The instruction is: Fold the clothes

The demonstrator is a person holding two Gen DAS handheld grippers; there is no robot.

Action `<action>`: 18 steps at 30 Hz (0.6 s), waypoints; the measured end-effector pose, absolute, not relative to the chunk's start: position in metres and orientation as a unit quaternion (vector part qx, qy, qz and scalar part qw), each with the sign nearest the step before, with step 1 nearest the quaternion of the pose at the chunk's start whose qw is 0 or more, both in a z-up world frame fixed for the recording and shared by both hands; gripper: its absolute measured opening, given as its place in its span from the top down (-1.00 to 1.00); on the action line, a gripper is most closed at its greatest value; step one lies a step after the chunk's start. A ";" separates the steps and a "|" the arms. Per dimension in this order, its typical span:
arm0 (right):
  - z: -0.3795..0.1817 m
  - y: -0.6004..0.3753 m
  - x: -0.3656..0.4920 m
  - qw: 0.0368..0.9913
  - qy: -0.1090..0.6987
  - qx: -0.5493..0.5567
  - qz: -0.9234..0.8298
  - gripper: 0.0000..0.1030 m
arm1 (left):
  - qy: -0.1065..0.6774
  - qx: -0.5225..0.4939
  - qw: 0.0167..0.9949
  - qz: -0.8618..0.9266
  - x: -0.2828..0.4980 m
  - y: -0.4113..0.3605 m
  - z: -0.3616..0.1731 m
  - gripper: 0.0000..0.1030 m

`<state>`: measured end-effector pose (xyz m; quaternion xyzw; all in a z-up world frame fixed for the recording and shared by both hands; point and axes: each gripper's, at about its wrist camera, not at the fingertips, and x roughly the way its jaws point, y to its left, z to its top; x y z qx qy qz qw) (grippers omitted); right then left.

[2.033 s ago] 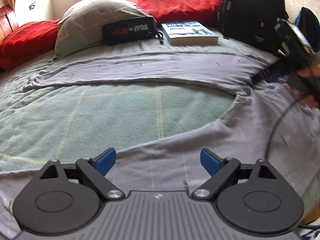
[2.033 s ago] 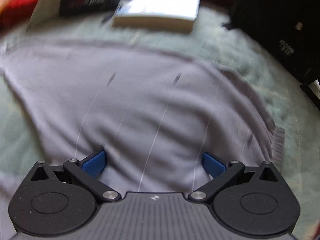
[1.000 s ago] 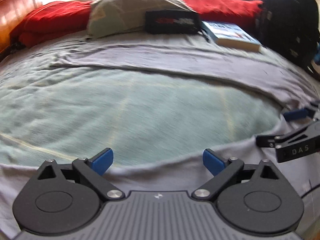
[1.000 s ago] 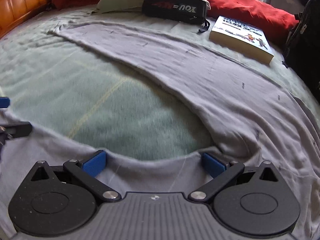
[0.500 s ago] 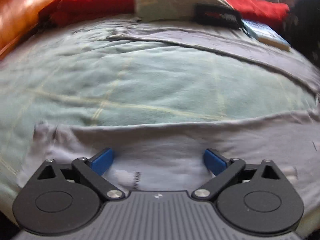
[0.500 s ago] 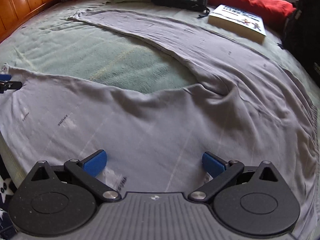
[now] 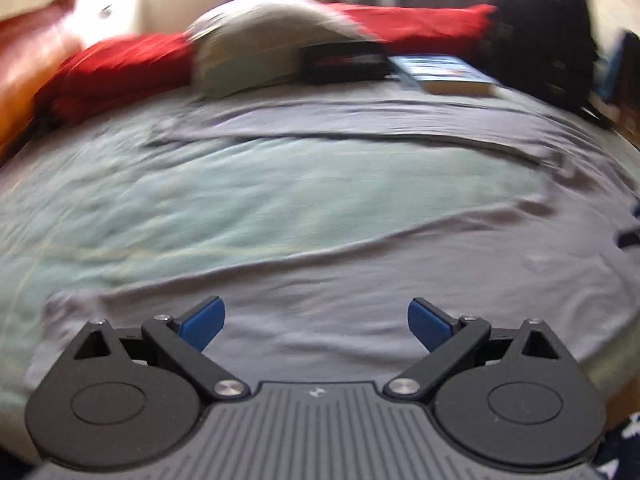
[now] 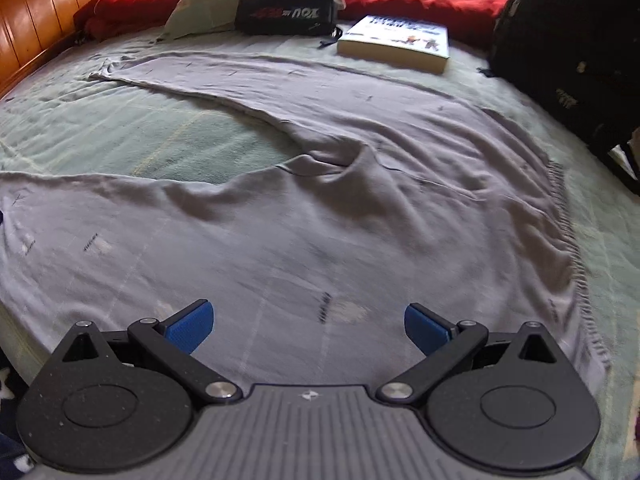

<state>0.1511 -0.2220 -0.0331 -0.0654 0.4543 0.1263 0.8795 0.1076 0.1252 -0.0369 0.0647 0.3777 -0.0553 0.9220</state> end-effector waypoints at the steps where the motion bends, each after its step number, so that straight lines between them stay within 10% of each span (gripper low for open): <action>1: -0.034 -0.225 0.147 0.881 0.451 -0.066 0.126 -1.00 | 0.375 0.074 0.922 -0.063 0.107 0.112 -0.038 -0.90; 18: -0.046 -0.307 0.089 0.921 0.353 -0.032 0.163 -1.00 | 0.361 0.085 0.925 -0.078 0.080 0.018 -0.037 -0.90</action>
